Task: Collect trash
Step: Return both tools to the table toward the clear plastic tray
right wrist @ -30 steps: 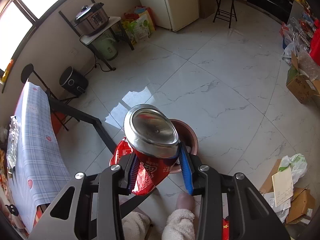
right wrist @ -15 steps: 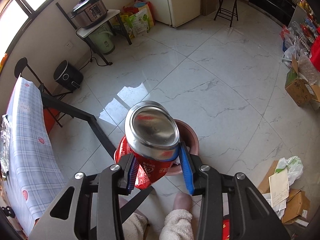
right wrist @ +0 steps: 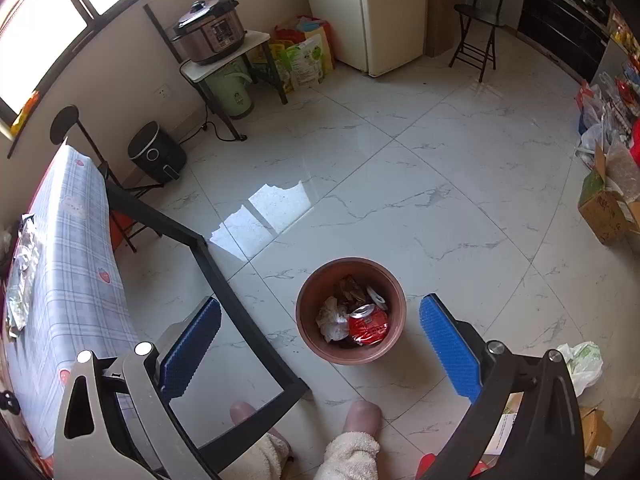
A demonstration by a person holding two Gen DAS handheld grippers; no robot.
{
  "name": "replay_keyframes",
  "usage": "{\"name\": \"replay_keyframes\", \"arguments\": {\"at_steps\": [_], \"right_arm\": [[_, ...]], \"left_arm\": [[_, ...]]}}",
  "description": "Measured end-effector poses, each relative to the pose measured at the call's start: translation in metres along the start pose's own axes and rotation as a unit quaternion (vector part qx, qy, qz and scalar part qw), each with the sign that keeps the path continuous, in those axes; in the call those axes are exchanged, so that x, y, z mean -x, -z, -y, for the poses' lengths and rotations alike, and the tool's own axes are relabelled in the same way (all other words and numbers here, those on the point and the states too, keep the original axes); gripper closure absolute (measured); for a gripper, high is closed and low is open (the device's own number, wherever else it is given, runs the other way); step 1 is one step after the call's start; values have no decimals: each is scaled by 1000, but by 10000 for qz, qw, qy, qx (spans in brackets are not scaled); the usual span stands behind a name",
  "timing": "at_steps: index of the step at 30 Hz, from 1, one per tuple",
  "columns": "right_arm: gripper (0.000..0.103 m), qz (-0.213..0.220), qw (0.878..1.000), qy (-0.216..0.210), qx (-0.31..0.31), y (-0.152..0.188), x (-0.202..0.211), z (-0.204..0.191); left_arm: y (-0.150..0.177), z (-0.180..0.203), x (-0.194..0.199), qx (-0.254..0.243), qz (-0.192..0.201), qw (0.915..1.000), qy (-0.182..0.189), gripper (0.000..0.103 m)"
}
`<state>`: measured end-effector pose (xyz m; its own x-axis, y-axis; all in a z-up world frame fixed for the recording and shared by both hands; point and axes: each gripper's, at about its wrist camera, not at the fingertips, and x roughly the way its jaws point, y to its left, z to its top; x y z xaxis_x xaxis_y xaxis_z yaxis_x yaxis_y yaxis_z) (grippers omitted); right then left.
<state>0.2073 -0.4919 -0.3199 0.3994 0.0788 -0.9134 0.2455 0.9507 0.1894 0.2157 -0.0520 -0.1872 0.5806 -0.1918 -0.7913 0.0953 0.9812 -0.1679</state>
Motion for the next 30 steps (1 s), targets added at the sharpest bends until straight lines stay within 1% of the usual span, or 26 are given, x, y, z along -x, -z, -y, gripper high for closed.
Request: {"name": "replay_keyframes", "arguments": {"at_steps": [3, 7, 10, 12, 14, 16, 18, 21, 23, 25, 26, 27, 29, 30], "right_arm": [[6, 87, 9998, -124, 127, -3, 9, -11], [6, 100, 9992, -296, 248, -7, 15, -33], [6, 187, 9987, -393, 282, -6, 19, -55], [6, 201, 9977, -610, 218, -4, 21, -73], [6, 305, 9957, -859, 189, 1, 25, -96], [6, 227, 9933, -1069, 386, 5, 23, -126], [6, 30, 9877, -1289, 886, 8, 18, -165], [6, -216, 9753, -1602, 1509, 10, 15, -225], [5, -480, 9666, -1846, 1710, 13, 9, -263], [6, -781, 9536, -2259, 1829, 19, 1, -301], [6, -901, 9485, -2345, 1930, 23, -2, -321], [6, -960, 9450, -2342, 2072, 28, -4, -341], [6, -982, 9394, -2333, 2311, 35, -5, -378], [8, -992, 9380, -2319, 2376, 38, -6, -394]], "left_arm": [[0, -6, 2, 99, 8, 9999, -40, 6], [3, -18, 4, 157, 33, 9996, -236, 5], [19, -37, 10, 298, 94, 9982, -514, 5], [34, -57, 14, 573, 72, 9966, -588, 5], [48, -78, 18, 809, 12, 9942, -715, 5], [57, -99, 22, 969, -18, 9909, -935, 5], [61, -122, 30, 1123, 30, 9879, -1071, 5], [64, -156, 46, 1290, 170, 9834, -1264, 5], [66, -178, 53, 1406, 192, 9797, -1415, 5], [69, -198, 58, 1530, 163, 9769, -1484, 5], [70, -207, 60, 1571, 156, 9762, -1488, 5], [72, -216, 63, 1600, 165, 9754, -1505, 5], [75, -231, 66, 1643, 182, 9742, -1536, 5], [77, -237, 68, 1672, 187, 9735, -1546, 5]]}}
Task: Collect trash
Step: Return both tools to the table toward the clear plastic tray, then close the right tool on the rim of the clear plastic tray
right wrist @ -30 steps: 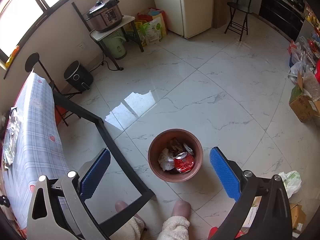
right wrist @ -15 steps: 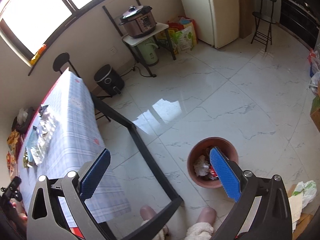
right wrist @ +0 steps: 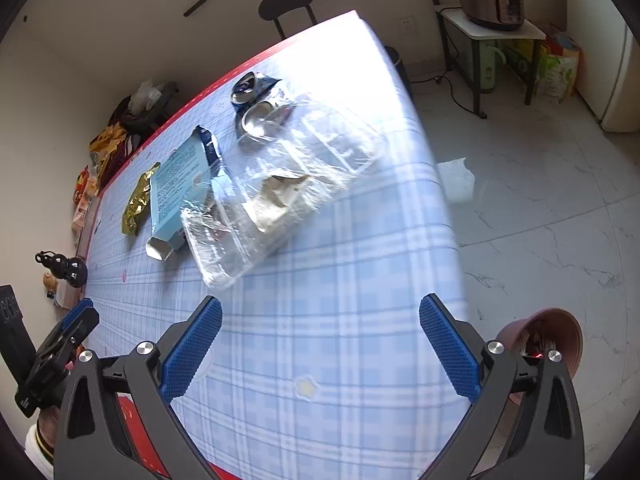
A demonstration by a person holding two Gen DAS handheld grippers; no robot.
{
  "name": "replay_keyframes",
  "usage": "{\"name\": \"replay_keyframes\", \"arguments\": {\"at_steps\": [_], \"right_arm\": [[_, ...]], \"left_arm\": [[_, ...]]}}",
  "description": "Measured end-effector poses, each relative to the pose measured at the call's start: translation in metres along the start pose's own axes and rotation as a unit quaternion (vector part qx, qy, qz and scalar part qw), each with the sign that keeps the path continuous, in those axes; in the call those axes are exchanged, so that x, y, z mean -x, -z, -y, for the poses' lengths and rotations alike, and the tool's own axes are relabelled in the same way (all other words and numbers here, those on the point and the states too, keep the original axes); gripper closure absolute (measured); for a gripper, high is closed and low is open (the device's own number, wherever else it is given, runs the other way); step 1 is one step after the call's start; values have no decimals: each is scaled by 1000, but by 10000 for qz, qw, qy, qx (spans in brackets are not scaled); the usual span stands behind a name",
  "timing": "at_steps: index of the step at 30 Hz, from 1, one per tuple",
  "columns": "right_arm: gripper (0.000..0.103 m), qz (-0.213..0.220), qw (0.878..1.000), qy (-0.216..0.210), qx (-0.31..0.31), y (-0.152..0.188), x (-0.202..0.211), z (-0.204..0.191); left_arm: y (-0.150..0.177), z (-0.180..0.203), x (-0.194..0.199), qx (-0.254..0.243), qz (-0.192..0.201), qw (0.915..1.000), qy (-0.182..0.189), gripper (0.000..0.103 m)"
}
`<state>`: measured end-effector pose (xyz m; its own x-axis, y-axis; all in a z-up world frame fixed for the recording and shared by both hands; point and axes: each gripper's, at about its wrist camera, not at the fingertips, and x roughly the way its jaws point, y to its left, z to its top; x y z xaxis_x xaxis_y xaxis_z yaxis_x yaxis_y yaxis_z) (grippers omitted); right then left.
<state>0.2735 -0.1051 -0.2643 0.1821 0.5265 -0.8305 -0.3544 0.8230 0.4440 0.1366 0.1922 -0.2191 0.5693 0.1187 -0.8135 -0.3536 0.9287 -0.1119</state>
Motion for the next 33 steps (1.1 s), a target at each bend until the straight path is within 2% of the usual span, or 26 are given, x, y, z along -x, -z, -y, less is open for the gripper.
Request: {"name": "replay_keyframes", "arguments": {"at_steps": [3, 8, 13, 16, 18, 19, 21, 24, 27, 33], "right_arm": [[21, -49, 9998, 188, -30, -17, -21, -28], [28, -21, 9978, 532, -386, -34, -50, -44], [28, 268, 9865, 1530, -525, -38, -61, -42], [25, 299, 9839, 1673, -554, -38, -66, -43], [27, 256, 9830, 1777, -380, -38, -70, -49], [29, 253, 9832, 1778, -311, -37, -70, -51], [43, 261, 9841, 1743, -198, -35, -69, -55], [57, 229, 9869, 1581, -212, -33, -67, -56], [67, 190, 9919, 1199, -361, -31, -63, -53], [75, 249, 9957, 588, -677, -21, -48, -44]], "left_arm": [[-3, -19, -4, 112, -19, 9999, -21, 5], [-9, -42, -7, 138, 40, 9999, 28, 5], [-16, -64, -12, 175, 27, 9998, -36, 5], [-20, -75, -14, 201, 27, 9998, -41, 5], [-22, -80, -16, 197, 24, 9998, -59, 5], [-23, -82, -16, 201, 22, 9998, -60, 5], [-25, -84, -18, 222, 16, 9997, -58, 5], [-26, -87, -21, 240, -13, 9997, -30, 5], [-26, -87, -23, 263, -34, 9996, 7, 5], [-24, -98, -28, 473, -130, 9988, 65, 6]]}}
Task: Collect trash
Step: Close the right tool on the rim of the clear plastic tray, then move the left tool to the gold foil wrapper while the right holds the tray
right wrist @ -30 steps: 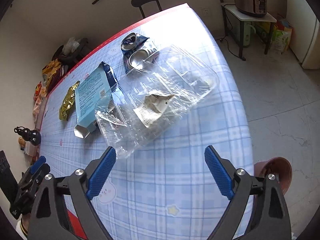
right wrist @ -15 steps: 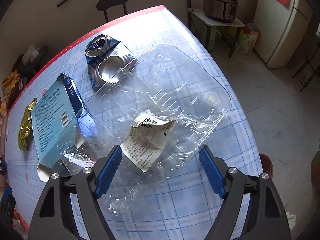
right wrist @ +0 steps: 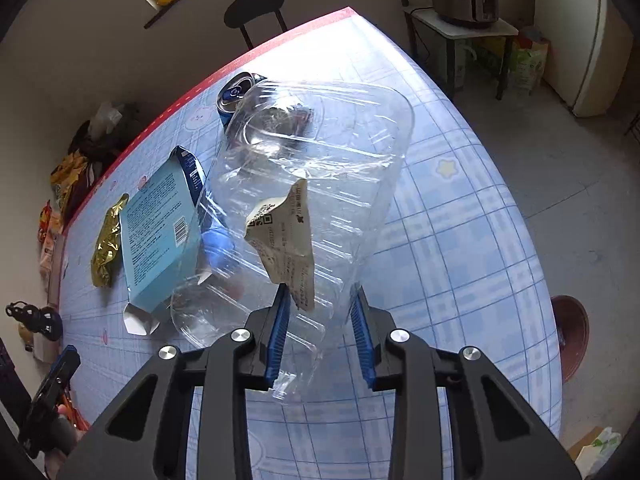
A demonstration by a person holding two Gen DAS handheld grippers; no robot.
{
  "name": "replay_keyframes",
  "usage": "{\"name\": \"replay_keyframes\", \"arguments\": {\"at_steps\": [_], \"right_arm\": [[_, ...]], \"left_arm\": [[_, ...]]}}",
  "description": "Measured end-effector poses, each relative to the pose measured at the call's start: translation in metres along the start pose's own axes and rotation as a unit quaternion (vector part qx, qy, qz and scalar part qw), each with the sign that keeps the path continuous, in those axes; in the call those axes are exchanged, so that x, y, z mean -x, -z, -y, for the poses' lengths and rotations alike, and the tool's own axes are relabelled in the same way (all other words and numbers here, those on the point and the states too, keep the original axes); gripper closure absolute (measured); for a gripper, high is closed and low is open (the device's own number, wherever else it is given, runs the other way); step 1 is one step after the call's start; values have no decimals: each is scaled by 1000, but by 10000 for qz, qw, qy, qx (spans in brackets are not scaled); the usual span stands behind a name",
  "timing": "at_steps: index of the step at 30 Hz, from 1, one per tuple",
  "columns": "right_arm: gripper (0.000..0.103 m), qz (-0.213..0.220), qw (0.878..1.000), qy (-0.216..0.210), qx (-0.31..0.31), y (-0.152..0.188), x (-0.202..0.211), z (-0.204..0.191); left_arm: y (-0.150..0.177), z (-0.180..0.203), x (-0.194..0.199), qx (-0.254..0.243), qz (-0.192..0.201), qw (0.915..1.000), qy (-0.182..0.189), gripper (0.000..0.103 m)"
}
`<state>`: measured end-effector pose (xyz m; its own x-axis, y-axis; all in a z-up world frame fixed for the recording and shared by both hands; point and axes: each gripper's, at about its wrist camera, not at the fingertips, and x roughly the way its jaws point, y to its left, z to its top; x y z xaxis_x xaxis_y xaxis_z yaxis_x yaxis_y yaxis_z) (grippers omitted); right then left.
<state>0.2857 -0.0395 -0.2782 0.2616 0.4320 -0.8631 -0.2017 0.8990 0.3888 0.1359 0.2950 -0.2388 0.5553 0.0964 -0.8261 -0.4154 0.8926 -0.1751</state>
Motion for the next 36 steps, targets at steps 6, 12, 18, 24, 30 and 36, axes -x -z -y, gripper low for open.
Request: {"name": "replay_keyframes", "arguments": {"at_steps": [6, 12, 18, 24, 30, 36], "right_arm": [[77, 12, 9992, -178, -369, 10, 15, 23], [77, 72, 9984, -144, -538, 14, 23, 42], [77, 88, 9982, -139, -577, 17, 28, 50], [77, 71, 9985, -176, -504, 20, 30, 53], [77, 69, 9981, -194, -573, 21, 31, 60], [77, 94, 9978, -270, -605, 19, 33, 60]], "left_arm": [[-6, -6, -9, 257, -166, 9992, 261, 26], [-19, 14, -42, 689, -488, 9932, 803, 38], [-41, 31, -83, 1317, -557, 9841, 1051, 15], [-56, 51, -111, 1057, -633, 9879, 939, 15], [-63, 61, -122, 960, -578, 9909, 750, 15], [-56, 61, -115, 926, -569, 9911, 764, 16]]}}
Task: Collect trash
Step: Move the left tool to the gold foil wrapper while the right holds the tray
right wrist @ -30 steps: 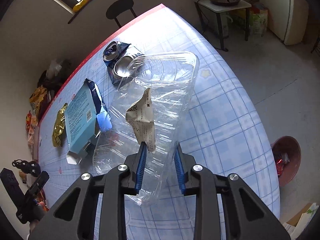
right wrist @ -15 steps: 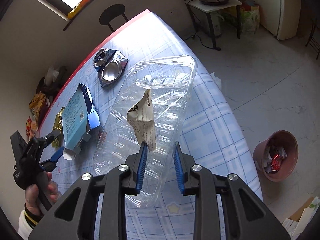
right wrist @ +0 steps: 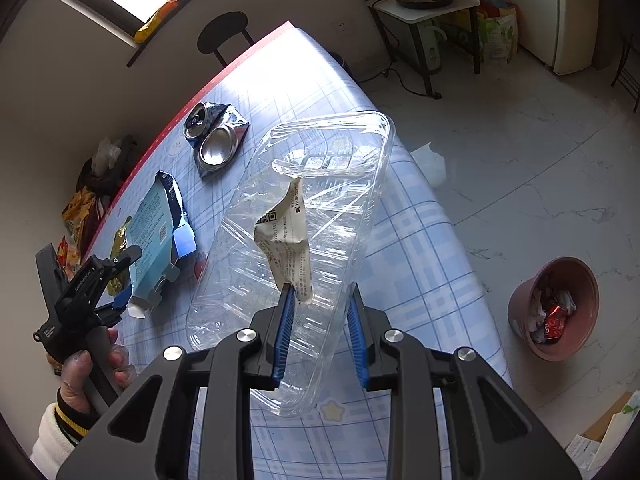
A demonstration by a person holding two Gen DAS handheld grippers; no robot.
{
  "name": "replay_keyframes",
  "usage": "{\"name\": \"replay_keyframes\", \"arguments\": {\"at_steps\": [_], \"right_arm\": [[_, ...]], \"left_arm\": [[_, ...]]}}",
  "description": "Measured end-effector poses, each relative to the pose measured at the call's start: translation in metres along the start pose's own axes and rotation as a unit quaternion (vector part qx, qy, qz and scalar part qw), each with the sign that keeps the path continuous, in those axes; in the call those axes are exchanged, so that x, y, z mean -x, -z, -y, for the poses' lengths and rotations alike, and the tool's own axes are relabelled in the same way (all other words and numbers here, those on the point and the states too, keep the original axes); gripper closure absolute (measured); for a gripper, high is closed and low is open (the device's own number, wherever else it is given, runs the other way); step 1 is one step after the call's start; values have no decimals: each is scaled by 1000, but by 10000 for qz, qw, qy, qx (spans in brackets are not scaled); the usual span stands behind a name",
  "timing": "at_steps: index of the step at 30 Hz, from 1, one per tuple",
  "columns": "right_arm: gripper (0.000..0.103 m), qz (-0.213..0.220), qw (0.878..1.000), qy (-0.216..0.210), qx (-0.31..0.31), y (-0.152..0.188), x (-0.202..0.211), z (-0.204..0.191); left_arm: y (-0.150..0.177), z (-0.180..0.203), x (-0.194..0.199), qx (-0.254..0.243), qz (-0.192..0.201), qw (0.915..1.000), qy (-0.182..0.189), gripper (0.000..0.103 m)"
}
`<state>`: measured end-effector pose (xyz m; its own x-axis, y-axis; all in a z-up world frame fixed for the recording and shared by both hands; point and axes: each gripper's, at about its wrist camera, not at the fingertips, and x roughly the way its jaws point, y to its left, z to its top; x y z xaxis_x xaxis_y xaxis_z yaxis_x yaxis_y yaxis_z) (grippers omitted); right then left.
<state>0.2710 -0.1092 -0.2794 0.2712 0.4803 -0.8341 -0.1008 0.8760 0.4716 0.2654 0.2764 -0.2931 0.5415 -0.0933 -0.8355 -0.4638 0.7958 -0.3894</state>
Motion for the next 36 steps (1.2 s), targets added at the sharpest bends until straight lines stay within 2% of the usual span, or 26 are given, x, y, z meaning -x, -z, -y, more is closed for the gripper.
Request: {"name": "replay_keyframes", "arguments": {"at_steps": [4, 8, 12, 14, 17, 20, 22, 25, 29, 33, 36], "right_arm": [[77, -7, 10000, -84, 48, 0, 1, -2], [77, -62, 9999, -108, 99, 1, -2, -5], [77, -77, 9999, -125, 83, 1, -5, -6], [77, -88, 9999, -135, 48, 2, -7, -6], [77, -116, 9998, -142, 40, 2, -11, -7], [77, -117, 9998, -131, 77, 0, -12, -9], [77, -122, 9998, -113, 121, -1, -12, -11], [77, -127, 9997, -73, 197, -1, -12, -13], [77, -150, 9996, 1, 221, -1, -13, -12], [77, -169, 9995, 80, 257, -1, -15, -14], [77, -180, 9993, 114, 322, -1, -15, -17]], "left_arm": [[2, -8, 21, -332, 227, 9991, -107, 16], [-21, -40, 56, -368, 647, 9969, -266, 15], [-56, -105, 87, 462, 868, 9947, -303, 15], [-62, -132, 93, 823, 906, 9921, -263, 20], [-61, -152, 88, 1001, 809, 9910, -366, 25], [-61, -156, 79, 1070, 819, 9896, -509, 22], [-69, -154, 79, 889, 999, 9879, -784, 12], [-92, -147, 80, 294, 1191, 9880, -937, 12], [-122, -138, 64, -353, 916, 9919, -801, 9], [-144, -142, 40, -426, 582, 9956, -605, 10], [-153, -143, 26, -471, 484, 9966, -472, 10]]}}
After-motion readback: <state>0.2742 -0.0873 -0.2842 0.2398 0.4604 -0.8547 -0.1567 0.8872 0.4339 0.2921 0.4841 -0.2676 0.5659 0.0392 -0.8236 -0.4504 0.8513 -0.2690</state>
